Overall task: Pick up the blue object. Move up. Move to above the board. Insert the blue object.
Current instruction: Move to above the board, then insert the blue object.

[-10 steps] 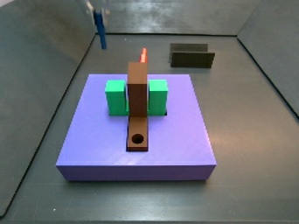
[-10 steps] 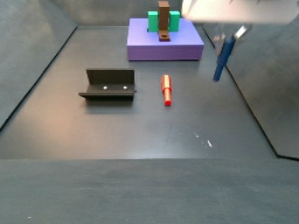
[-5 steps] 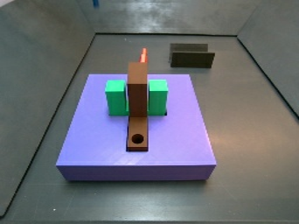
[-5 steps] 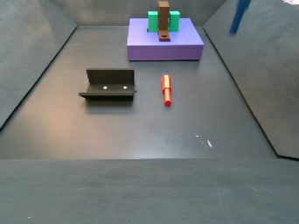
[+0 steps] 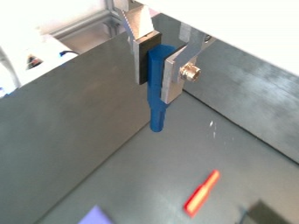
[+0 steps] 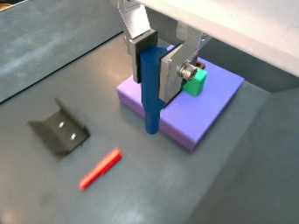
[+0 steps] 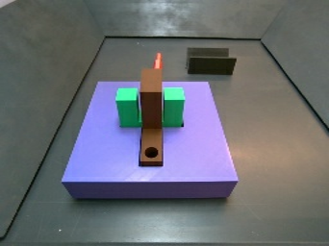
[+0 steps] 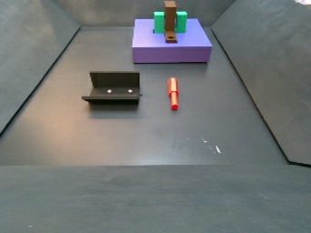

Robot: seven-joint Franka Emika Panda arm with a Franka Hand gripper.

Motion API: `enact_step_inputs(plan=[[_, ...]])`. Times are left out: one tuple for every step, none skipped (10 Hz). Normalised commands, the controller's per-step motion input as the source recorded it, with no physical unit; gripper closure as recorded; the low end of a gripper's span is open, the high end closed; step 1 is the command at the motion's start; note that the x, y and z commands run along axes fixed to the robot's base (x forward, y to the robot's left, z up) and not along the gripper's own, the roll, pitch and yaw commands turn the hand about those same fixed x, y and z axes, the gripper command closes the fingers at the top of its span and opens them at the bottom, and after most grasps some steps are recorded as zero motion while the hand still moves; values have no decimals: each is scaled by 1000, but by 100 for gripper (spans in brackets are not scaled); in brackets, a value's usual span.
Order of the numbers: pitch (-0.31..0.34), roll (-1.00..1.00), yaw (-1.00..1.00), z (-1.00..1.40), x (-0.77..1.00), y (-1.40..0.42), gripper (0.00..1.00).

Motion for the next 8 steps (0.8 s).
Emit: enact_step_inputs(plan=[[307, 28, 21, 212, 802, -1400, 100], [200, 11, 17, 216, 789, -1400, 100], [162, -3, 14, 217, 797, -1400, 100], [140, 9, 9, 225, 844, -1400, 100], [143, 13, 12, 231, 869, -1400, 100], [160, 45, 8, 96, 382, -534, 100], [131, 44, 10, 54, 191, -215, 100], [0, -4, 0, 0, 0, 0, 100]])
